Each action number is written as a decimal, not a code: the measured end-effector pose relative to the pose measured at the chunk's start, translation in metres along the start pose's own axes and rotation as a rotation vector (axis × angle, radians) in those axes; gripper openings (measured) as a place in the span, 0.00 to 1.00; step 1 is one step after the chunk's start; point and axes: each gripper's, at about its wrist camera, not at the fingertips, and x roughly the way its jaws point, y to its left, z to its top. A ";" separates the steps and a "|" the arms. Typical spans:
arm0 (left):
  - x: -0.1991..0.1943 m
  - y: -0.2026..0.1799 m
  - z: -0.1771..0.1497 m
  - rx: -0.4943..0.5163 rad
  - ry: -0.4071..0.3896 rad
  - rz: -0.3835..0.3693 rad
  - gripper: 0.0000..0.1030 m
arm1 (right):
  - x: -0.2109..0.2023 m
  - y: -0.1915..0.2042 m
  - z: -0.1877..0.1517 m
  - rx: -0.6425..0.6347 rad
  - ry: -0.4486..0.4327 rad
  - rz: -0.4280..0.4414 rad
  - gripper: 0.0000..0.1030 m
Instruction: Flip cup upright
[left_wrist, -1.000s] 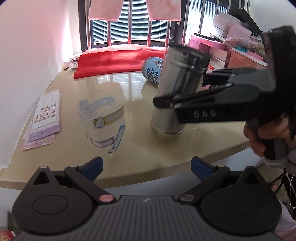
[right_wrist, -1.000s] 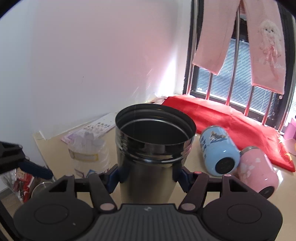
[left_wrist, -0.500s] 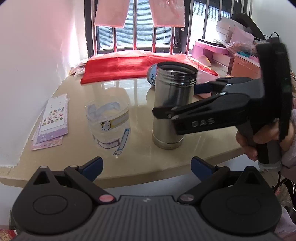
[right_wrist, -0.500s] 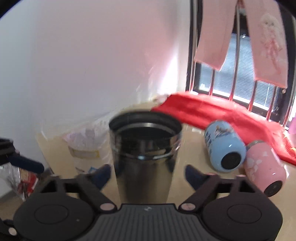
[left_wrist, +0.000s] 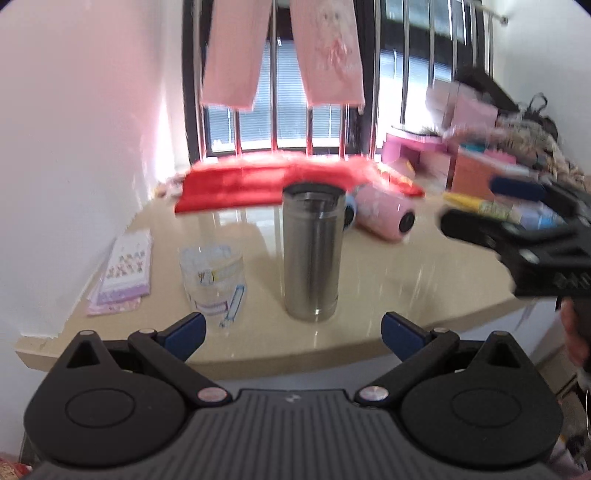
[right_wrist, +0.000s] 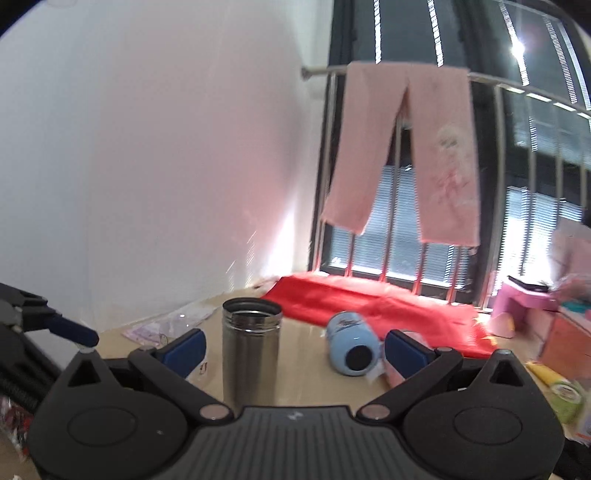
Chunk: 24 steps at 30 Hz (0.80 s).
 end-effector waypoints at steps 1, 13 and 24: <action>-0.006 -0.003 -0.001 -0.012 -0.025 0.005 1.00 | -0.012 -0.001 -0.001 0.012 -0.012 -0.013 1.00; -0.053 -0.023 -0.024 -0.053 -0.273 0.016 1.00 | -0.098 0.001 -0.025 0.063 -0.077 -0.144 1.00; -0.052 -0.019 -0.057 -0.123 -0.332 0.004 1.00 | -0.095 0.004 -0.053 0.092 -0.027 -0.212 1.00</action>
